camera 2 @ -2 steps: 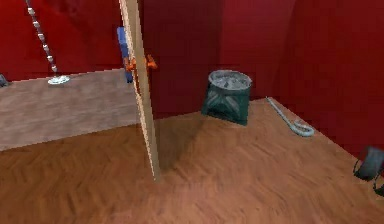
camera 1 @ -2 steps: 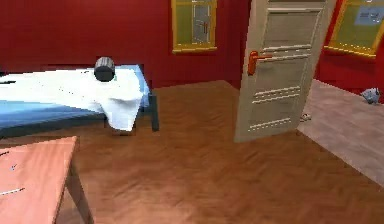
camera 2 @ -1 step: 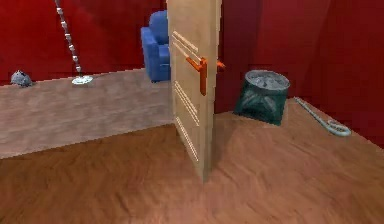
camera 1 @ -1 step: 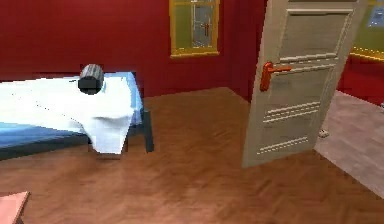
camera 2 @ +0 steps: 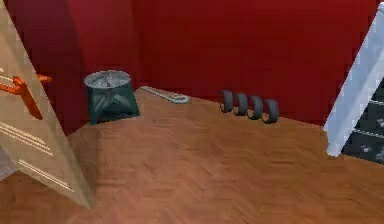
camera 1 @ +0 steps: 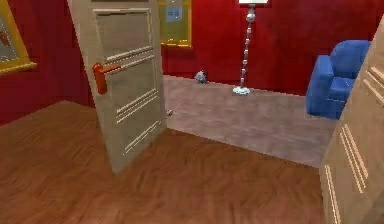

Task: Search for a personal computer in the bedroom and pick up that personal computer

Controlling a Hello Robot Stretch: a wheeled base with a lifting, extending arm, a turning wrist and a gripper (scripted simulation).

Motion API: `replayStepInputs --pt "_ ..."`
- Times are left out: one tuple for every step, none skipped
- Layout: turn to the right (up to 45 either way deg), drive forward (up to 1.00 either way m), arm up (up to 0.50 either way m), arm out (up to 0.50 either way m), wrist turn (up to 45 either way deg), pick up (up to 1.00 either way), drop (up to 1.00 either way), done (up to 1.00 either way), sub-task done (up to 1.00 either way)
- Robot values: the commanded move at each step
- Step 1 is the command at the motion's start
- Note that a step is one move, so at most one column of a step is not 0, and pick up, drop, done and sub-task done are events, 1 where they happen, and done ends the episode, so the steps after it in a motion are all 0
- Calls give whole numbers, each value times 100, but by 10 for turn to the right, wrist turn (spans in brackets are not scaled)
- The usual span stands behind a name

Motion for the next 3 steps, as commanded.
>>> replayStepInputs --pt "450 0 0 0 0 0 0 0 0" --pt "450 0 0 0 0 0 0 0 0" --pt "180 0 0 0 0 0 0 0 0"
